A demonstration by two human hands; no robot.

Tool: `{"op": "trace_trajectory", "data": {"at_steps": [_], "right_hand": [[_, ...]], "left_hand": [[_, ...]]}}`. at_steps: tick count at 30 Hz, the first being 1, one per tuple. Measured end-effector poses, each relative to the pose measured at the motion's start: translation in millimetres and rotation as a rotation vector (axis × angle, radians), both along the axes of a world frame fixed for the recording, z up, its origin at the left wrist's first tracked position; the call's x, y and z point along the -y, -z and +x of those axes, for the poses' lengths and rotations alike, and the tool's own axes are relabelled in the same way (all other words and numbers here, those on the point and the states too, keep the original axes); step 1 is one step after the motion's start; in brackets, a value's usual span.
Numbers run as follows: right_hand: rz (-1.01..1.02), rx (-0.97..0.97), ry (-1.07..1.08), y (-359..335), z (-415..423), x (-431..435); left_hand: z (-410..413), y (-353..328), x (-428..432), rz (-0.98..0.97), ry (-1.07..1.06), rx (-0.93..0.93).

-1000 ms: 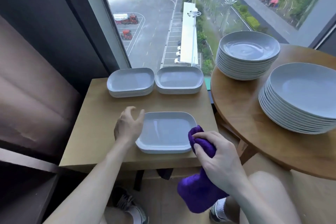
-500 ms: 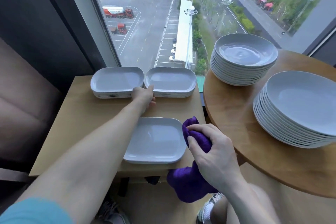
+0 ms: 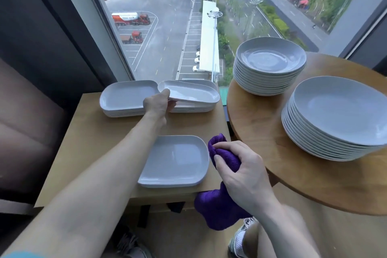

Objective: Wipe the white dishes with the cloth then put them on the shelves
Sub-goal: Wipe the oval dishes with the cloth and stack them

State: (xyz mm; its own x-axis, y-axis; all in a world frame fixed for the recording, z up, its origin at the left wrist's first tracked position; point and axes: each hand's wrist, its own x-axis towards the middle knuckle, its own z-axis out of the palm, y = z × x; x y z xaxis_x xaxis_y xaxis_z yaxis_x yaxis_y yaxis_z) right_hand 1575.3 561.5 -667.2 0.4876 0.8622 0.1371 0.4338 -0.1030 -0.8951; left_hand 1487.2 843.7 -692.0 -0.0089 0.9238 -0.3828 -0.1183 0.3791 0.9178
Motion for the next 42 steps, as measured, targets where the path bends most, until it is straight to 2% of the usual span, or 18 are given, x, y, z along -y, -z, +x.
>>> {"op": "trace_trajectory", "data": {"at_steps": [3, 9, 13, 21, 24, 28, 29, 31, 34, 36, 38, 42], "right_hand": [[0.003, 0.014, 0.020, -6.3, 2.9, 6.4], [0.029, 0.001, 0.038, -29.8, 2.3, 23.3], [0.054, -0.074, 0.030, -50.9, -4.3, 36.4], [0.118, -0.454, -0.127, -83.8, -42.0, 50.8], [0.136, -0.587, -0.145, -94.9, -70.8, 45.3], [0.144, -0.663, -0.154, -104.6, -102.3, 37.0], [0.147, -0.615, -0.146, -104.4, -108.4, 34.8], [0.127, -0.324, -0.131, -100.2, -119.4, 30.5], [-0.051, 0.065, -0.330, -88.8, -136.3, 30.6], [-0.178, 0.223, -0.503, -73.2, -145.7, 35.3], [-0.226, 0.386, -0.581, -57.6, -151.6, 41.0], [-0.286, 0.606, -0.509, -42.1, -151.8, 48.7]], "left_hand": [[-2.4, -21.2, 15.9, -0.026, -0.009, 0.135], [-46.1, -55.6, 83.9, -0.141, 0.270, 0.342], [-84.9, -60.7, 137.6, -0.175, 0.225, 0.536], [-147.5, -51.6, 227.7, -0.225, 0.174, 0.726], [-165.5, -53.2, 253.6, -0.221, 0.189, 0.732], [-183.8, -53.8, 278.6, -0.285, 0.205, 0.728], [-187.6, -53.9, 282.7, -0.297, 0.196, 0.729], [-194.4, -55.4, 288.2, -0.301, 0.164, 0.742], [-202.6, -58.9, 295.3, -0.292, 0.106, 0.775], [-209.0, -57.0, 297.0, -0.282, 0.068, 0.790], [-216.7, -53.4, 296.8, -0.283, 0.012, 0.826], [-223.5, -52.7, 296.6, -0.284, -0.037, 0.875]]}}
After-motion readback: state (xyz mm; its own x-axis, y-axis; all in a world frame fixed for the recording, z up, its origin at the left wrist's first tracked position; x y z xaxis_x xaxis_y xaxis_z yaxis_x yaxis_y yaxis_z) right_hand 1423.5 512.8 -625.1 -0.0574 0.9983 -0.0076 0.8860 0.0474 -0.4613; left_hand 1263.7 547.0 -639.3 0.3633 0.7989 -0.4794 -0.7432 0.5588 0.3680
